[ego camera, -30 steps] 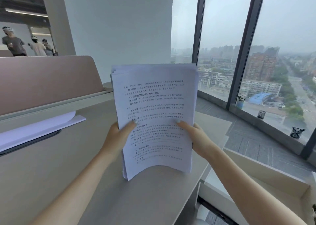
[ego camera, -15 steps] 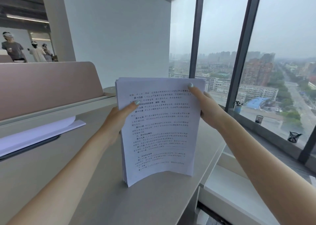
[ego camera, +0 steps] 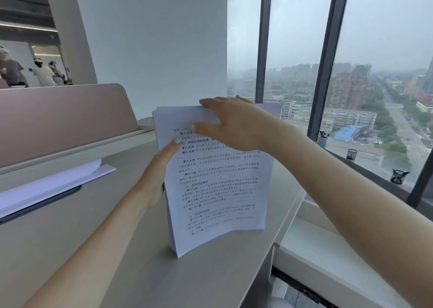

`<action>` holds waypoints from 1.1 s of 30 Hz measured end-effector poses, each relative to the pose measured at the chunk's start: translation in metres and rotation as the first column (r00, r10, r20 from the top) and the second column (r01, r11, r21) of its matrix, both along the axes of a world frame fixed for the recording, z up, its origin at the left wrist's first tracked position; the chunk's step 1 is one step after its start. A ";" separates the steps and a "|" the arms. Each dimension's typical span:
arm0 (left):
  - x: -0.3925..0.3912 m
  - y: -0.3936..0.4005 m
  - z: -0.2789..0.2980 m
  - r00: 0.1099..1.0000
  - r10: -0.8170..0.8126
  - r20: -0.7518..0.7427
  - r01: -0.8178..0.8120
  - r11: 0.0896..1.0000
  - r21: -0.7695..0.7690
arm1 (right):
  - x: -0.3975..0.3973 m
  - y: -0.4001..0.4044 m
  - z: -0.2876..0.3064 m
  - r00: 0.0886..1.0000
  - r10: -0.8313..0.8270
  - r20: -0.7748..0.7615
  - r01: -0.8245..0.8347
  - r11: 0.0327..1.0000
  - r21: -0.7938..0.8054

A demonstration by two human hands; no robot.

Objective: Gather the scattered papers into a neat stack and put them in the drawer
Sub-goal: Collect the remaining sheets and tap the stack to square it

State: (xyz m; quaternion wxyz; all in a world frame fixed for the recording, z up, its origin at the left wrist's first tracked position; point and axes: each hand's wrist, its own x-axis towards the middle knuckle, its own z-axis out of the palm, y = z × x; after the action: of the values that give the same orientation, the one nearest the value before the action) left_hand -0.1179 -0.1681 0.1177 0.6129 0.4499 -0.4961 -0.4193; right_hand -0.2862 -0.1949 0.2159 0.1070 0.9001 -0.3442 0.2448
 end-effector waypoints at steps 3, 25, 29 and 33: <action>-0.001 0.000 -0.002 1.000 0.004 0.014 -0.004 1.000 0.013 | 0.021 0.008 0.003 0.993 0.054 0.108 -0.039 0.990 -0.134; -0.003 0.001 -0.029 0.989 0.126 0.075 -0.128 0.991 0.032 | -0.025 -0.013 -0.043 0.546 0.160 0.823 -0.026 0.984 -0.174; -0.008 0.005 -0.043 0.985 0.162 0.052 -0.162 0.987 -0.018 | -0.060 -0.043 -0.093 0.356 -0.199 0.913 -0.430 0.833 0.349; -0.013 0.006 -0.053 0.981 0.192 0.038 -0.191 0.981 -0.040 | -0.067 -0.063 -0.151 0.633 -0.336 0.698 -0.488 0.526 0.696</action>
State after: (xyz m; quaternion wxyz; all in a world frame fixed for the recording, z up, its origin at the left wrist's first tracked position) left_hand -0.1305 -0.1622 0.0646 0.6480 0.4930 -0.4708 -0.3398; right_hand -0.3535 -0.2575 0.0646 -0.5129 0.6515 -0.3816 0.4084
